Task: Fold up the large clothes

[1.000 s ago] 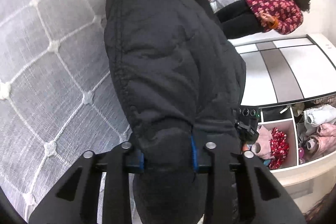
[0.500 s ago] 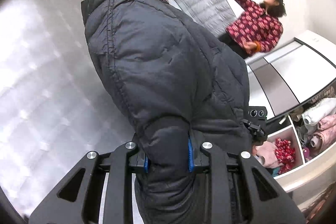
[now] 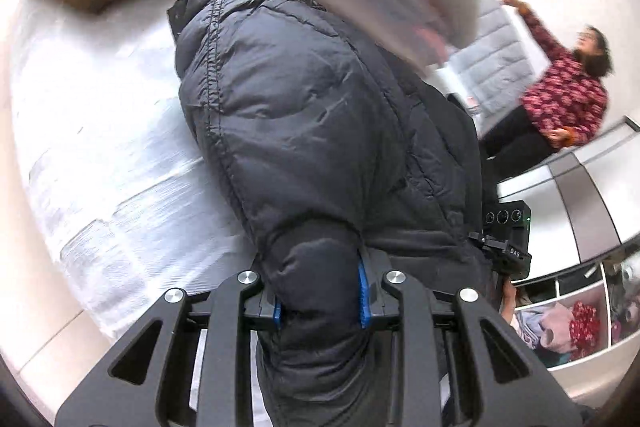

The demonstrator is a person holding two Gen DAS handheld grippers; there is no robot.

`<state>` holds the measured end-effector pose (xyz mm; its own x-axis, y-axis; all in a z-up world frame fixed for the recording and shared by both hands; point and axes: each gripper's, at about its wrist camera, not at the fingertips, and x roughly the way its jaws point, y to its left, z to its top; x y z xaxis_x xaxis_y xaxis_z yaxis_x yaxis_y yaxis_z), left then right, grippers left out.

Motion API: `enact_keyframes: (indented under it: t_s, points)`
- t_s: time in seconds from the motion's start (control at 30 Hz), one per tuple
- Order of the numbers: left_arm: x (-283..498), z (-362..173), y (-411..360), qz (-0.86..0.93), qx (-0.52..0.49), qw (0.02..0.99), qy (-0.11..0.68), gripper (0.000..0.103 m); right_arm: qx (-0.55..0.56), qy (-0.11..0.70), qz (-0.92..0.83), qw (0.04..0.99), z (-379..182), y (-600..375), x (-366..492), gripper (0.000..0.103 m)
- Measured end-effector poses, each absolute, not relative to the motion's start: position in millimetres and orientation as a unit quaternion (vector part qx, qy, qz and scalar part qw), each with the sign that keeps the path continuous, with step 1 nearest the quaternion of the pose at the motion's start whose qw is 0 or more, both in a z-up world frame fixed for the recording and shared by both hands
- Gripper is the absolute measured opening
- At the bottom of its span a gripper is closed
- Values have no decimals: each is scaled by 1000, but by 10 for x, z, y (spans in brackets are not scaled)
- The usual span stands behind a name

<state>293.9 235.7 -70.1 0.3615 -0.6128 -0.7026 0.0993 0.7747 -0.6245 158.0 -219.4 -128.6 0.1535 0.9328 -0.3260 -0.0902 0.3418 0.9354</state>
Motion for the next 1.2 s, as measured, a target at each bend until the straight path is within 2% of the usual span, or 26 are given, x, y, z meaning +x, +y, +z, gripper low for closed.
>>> enact_keyframes:
  t_s: [0.03,0.07,0.1,0.13,0.2,0.33,0.43,0.5,0.53,0.63,0.7,0.97,1.2]
  points:
    - [2954,-842,2410,-224,-251,786,518,34,417,521,397,630,-1407,-2152,1599,42]
    - [2942,-906,2447,-225,-253,787,515,38,422,527,394,624,-1494,-2141,1588,56]
    - [2923,-934,2479,-233,-263,786,509,39,422,528,394,623,-1504,-2147,1578,61]
    - [2903,-928,2495,-237,-268,785,506,44,417,529,395,625,-1483,-2161,1569,62]
    - [2836,-842,2522,-224,-252,801,495,49,395,535,383,641,-1350,-2223,1523,71]
    - [2616,-489,2576,-150,-192,853,462,57,346,524,345,698,-888,-2532,1349,76]
    - [2356,-112,2571,-51,-122,899,418,66,231,502,260,792,-330,-2618,1052,81]
    - [2119,147,2427,-11,-85,918,387,73,157,466,175,853,105,-2584,800,88]
    - [2041,204,2358,-4,-72,921,383,76,132,447,157,871,287,-2524,664,89]
    - [1781,343,2060,4,-27,930,368,77,57,373,116,919,670,-2295,182,90]
    - [1588,376,1879,-5,-17,931,364,77,61,341,97,933,869,-2138,-145,90]
    - [930,445,1411,-14,-2,937,348,81,61,331,61,940,1089,-1496,-519,92]
    - [660,331,1285,-22,-29,934,355,86,43,351,50,934,877,-1147,-518,94]
